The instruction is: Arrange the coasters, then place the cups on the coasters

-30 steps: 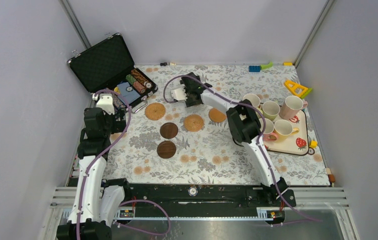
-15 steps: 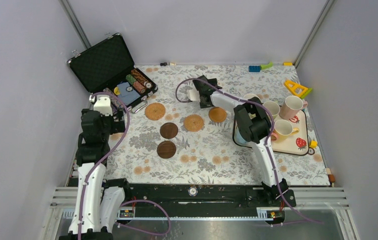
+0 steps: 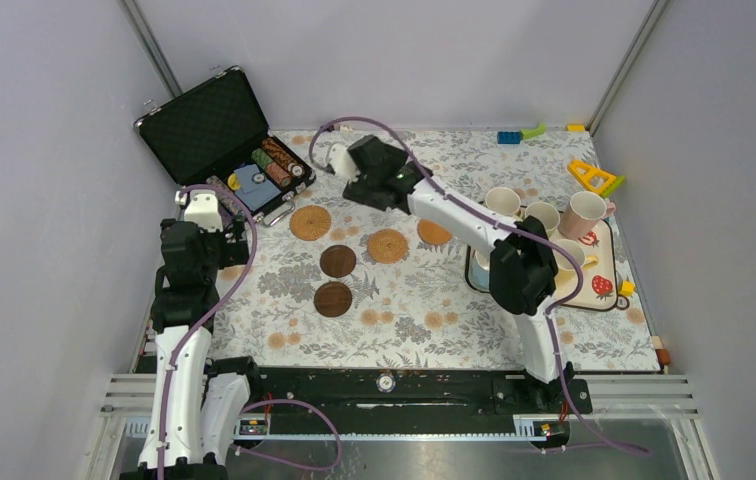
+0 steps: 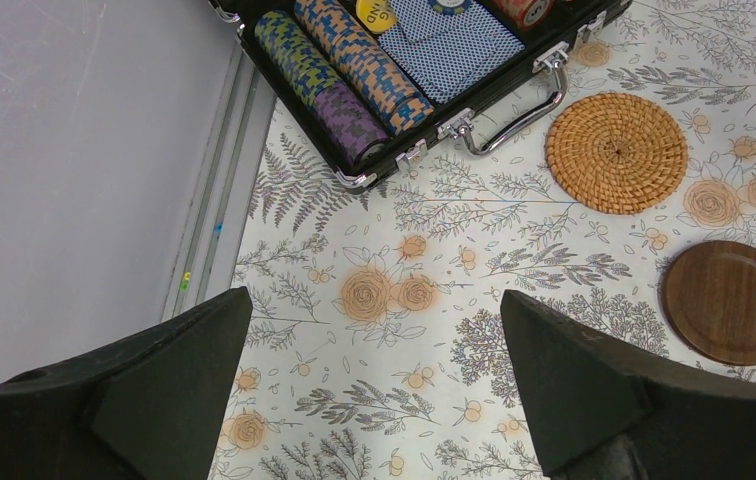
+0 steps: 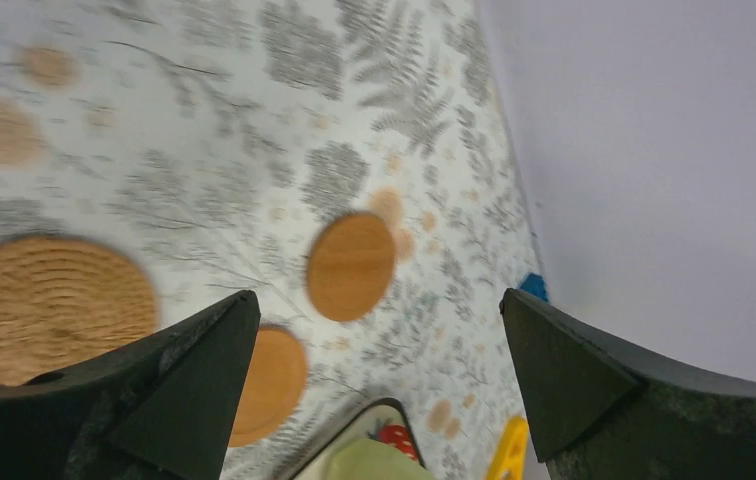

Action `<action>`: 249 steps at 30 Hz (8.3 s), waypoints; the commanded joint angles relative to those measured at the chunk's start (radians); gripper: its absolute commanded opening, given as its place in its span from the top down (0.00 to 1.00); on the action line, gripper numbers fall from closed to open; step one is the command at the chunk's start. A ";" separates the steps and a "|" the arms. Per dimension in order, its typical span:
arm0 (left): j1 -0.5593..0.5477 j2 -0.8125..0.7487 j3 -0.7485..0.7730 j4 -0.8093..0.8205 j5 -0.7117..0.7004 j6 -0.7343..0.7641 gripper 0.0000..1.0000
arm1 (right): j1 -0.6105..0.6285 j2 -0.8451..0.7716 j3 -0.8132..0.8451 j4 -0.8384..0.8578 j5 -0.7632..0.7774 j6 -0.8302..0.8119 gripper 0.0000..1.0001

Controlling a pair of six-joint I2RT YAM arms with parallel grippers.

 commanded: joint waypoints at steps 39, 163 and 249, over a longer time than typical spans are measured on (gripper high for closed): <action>0.029 -0.014 0.012 0.043 0.002 -0.010 0.01 | 0.258 -0.057 -0.586 -0.046 -0.082 -0.041 0.00; 0.043 0.032 -0.001 0.077 -0.036 -0.008 0.01 | 0.247 0.776 0.643 0.503 0.192 -0.458 0.00; 0.085 0.002 0.002 0.059 0.003 -0.021 0.01 | 0.346 0.467 0.309 0.066 0.189 -0.185 0.00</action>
